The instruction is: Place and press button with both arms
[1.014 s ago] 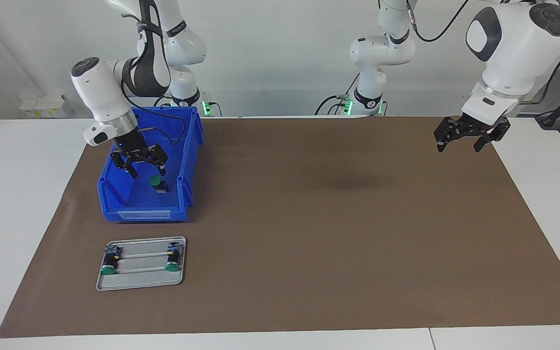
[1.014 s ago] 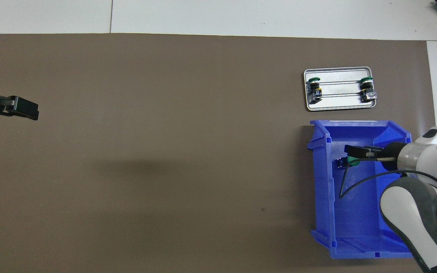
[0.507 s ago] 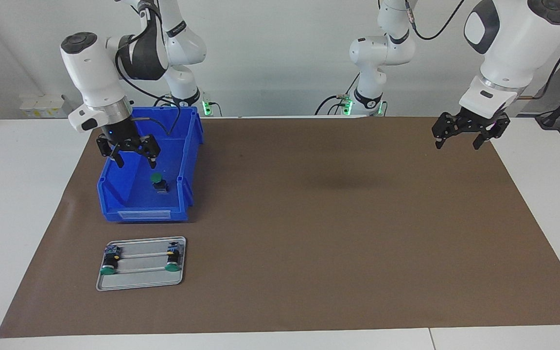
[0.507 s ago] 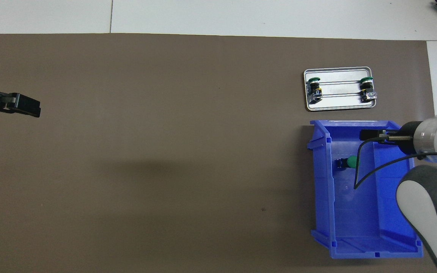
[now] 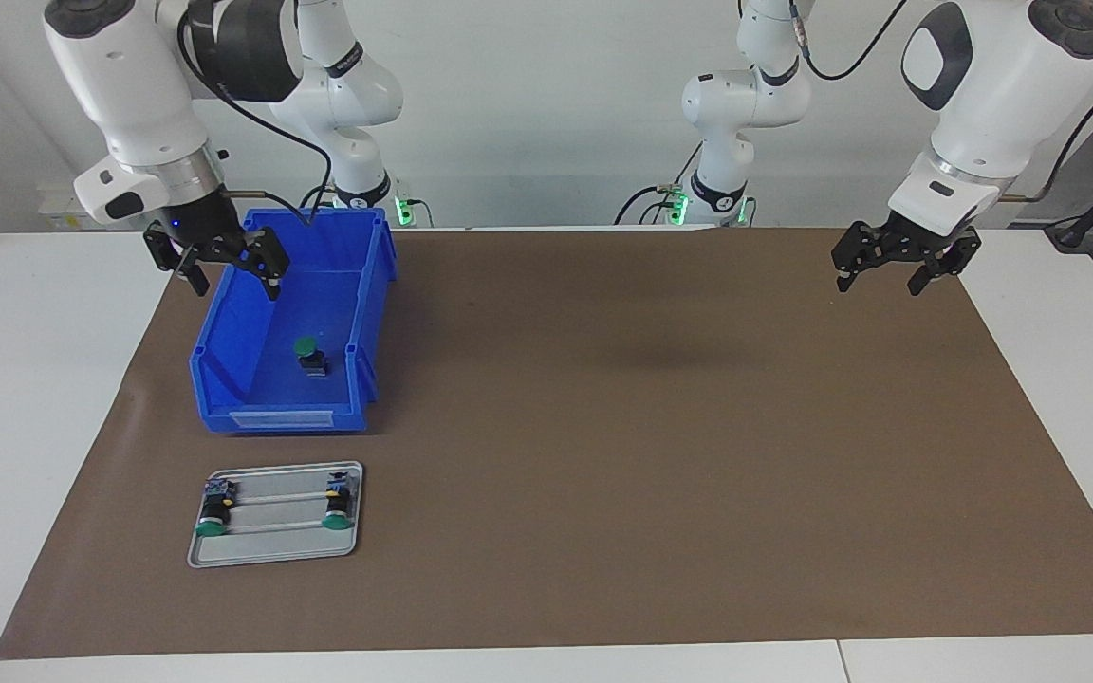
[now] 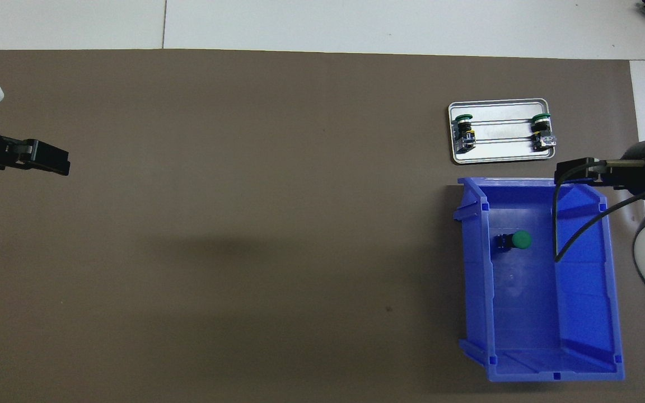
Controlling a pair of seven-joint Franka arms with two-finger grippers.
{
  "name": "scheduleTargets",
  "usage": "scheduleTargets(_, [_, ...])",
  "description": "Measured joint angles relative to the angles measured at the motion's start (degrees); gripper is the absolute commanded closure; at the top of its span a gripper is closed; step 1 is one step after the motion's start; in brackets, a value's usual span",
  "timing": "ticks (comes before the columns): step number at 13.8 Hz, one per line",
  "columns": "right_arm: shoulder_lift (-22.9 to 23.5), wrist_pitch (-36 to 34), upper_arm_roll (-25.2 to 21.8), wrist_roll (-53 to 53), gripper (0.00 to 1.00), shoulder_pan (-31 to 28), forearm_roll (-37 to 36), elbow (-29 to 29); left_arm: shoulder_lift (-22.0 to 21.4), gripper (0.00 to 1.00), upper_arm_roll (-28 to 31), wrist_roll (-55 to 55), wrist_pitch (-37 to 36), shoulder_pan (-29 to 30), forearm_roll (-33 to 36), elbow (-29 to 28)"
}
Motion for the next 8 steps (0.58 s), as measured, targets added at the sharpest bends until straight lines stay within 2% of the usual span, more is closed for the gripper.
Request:
scheduleTargets(3, [0.25, -7.43, -0.10, -0.15, 0.00, -0.71, -0.02, 6.82, 0.00, 0.00, 0.00, 0.00, 0.00, -0.01, -0.15, -0.11])
scheduleTargets(8, [0.29, -7.65, -0.10, -2.36, 0.00, -0.73, -0.02, 4.77, -0.01, 0.00, 0.56, -0.02, -0.05, 0.50, -0.16, -0.51])
